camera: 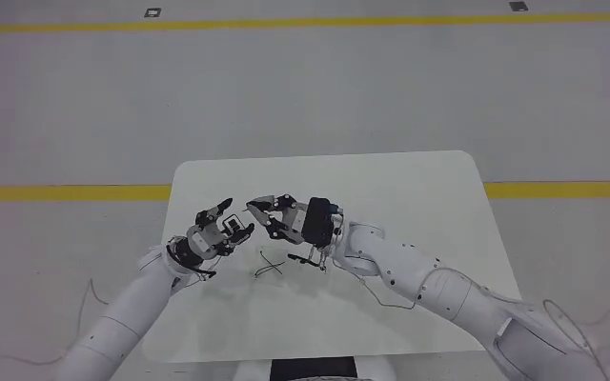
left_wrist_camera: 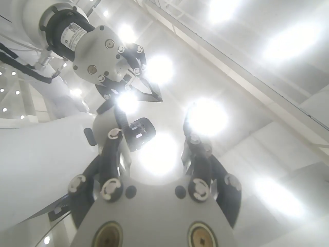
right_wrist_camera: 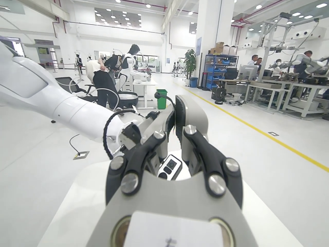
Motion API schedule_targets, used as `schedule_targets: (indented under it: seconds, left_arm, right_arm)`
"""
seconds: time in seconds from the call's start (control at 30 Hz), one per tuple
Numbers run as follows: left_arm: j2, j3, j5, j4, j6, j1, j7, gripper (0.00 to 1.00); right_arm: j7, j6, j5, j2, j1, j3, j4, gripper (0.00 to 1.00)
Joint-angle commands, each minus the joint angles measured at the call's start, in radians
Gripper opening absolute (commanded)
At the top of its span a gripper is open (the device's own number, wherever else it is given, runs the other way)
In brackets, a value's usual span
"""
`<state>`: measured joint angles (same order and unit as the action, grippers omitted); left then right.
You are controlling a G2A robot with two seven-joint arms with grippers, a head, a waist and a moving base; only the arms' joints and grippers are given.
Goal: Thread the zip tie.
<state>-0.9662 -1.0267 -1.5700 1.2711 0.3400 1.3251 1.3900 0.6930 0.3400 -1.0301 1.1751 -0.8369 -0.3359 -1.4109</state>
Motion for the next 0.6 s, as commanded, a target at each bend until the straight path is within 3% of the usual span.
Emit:
schedule_targets:
  seconds: [0.0,0.23,0.4,0.57]
  left_arm:
    - [-0.001,0.000,0.000,0.000,0.000,0.000,0.000,0.21]
    - [-0.003,0.007,0.000,-0.002,0.000,-0.004,0.000,0.22]
    - [-0.002,0.013,0.000,-0.003,0.000,-0.007,0.000,0.29]
    - [-0.002,0.018,0.000,-0.002,0.000,-0.007,0.000,0.24]
  right_arm:
    - [0.026,0.000,0.001,-0.003,0.014,0.020,0.008,0.00]
    - [0.083,0.000,0.015,-0.009,0.055,0.079,0.032,0.00]
    - [0.108,0.000,0.021,-0.009,0.076,0.107,0.039,0.00]
    - [0.125,0.000,0.024,-0.009,0.092,0.128,0.042,0.00]
